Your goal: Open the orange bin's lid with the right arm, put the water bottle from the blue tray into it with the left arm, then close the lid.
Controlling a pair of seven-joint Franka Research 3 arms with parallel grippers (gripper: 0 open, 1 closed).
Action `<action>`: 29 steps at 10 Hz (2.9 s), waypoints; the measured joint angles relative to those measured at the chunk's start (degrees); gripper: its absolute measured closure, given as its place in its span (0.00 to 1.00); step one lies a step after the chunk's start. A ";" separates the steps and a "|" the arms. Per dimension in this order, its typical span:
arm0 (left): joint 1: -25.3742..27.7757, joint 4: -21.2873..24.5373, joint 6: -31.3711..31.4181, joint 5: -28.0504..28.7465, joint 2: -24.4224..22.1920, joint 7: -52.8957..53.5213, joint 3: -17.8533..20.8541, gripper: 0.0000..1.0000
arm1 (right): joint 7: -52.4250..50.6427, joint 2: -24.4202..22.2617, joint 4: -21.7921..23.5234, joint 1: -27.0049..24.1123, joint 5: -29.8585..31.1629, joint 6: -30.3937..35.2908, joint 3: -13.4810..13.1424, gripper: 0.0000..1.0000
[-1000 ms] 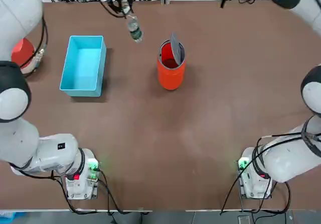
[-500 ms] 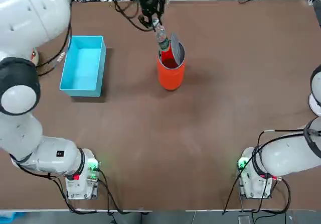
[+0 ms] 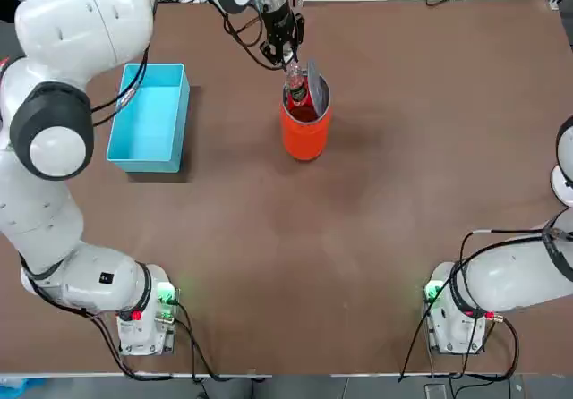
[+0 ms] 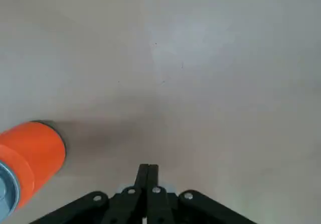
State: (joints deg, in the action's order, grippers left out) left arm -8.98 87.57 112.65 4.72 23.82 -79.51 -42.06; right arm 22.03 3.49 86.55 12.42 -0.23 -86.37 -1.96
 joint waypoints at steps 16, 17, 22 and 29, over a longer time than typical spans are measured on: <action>29.91 -3.03 -19.39 4.47 -11.63 36.02 2.97 0.00 | 30.20 2.76 9.43 22.46 -2.11 -17.93 1.51 0.99; 28.26 -2.98 -20.47 4.37 -12.96 42.83 7.43 0.00 | 33.02 4.00 9.52 24.30 -2.11 -19.49 1.51 0.99; 17.21 -2.27 -21.35 -4.20 -16.86 66.04 29.24 0.00 | 41.62 8.84 9.68 29.79 -2.10 -26.53 1.48 0.99; 14.13 -0.22 -21.19 -4.36 -17.92 72.95 34.91 0.00 | 47.95 13.53 9.84 32.53 -1.04 -34.07 1.36 0.99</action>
State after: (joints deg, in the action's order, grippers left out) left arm 5.15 87.35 91.46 0.36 5.91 -6.55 -7.15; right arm 69.98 17.02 96.39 44.95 -1.28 -120.44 -0.59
